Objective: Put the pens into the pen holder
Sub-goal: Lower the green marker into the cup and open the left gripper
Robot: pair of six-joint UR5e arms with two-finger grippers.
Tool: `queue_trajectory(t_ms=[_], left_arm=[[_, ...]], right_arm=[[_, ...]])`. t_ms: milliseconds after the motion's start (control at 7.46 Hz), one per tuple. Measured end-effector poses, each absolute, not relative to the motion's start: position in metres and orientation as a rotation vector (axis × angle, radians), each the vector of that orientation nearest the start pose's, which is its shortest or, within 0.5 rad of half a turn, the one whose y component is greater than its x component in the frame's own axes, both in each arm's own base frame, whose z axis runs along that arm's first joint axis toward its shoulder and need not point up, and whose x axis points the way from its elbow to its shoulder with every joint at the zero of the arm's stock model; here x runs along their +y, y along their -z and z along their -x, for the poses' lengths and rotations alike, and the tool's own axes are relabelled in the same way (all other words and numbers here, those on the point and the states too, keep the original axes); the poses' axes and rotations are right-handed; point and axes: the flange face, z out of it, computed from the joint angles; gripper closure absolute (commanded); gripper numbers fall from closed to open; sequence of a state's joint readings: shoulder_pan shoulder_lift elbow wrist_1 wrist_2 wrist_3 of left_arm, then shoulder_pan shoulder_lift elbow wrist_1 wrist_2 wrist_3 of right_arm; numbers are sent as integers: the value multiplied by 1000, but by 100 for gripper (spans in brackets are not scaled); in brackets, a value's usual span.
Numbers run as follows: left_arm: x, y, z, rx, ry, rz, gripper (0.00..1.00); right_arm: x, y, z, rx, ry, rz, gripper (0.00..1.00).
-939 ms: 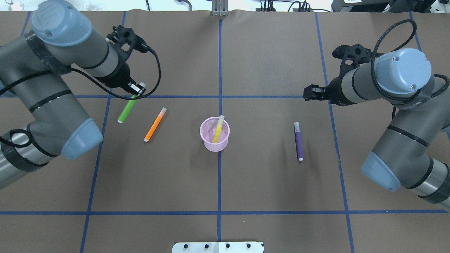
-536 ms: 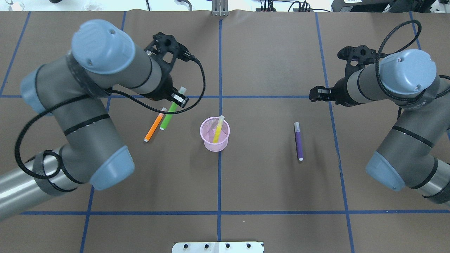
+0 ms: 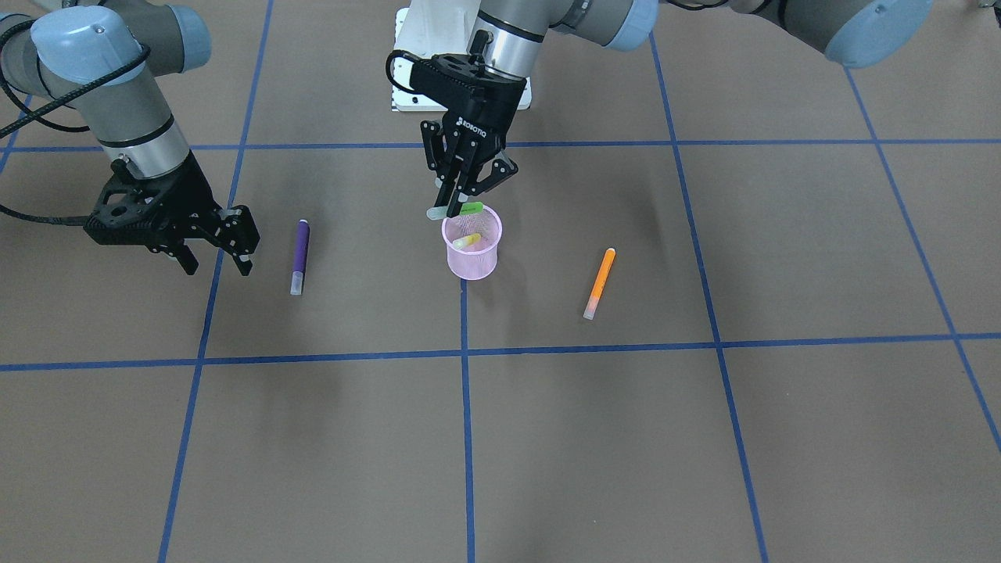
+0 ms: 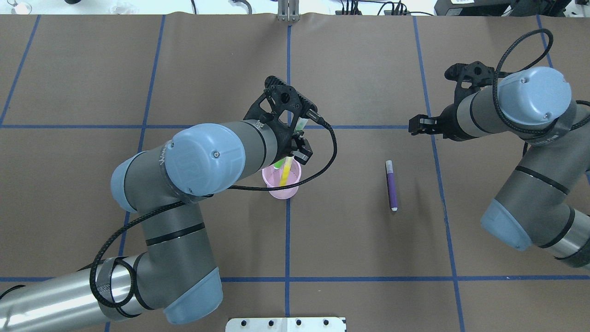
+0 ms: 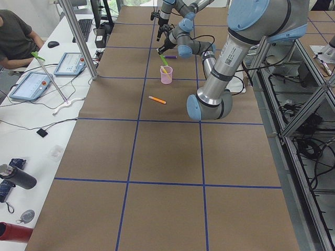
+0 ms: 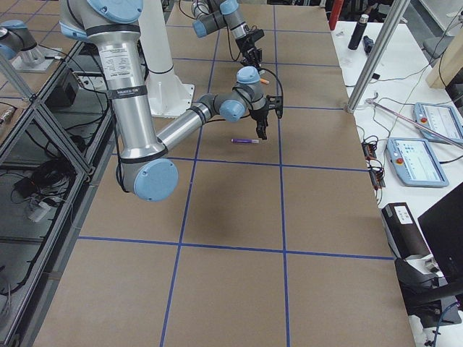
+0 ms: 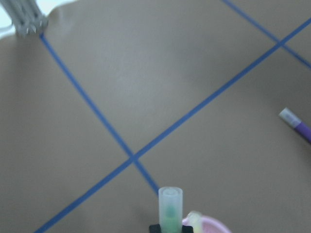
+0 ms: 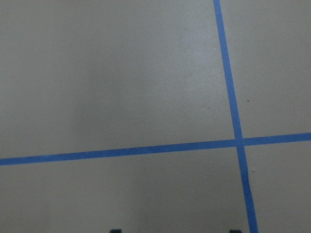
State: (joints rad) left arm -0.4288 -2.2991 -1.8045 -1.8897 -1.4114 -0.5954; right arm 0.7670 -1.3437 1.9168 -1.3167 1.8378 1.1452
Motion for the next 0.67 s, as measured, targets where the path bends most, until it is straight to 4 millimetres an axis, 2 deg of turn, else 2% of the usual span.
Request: queue_trajectory(t_ms=[402, 536, 670], left_arm=[[-401, -104, -521, 856, -351, -957, 100], [-402, -110, -527, 843, -352, -951, 96], [-401, -114, -532, 838, -356, -946, 79]], right_arm=[[-469, -358, 333, -820, -214, -249, 21], [-470, -359, 335, -818, -215, -246, 21], [-471, -361, 336, -814, -216, -243, 21]])
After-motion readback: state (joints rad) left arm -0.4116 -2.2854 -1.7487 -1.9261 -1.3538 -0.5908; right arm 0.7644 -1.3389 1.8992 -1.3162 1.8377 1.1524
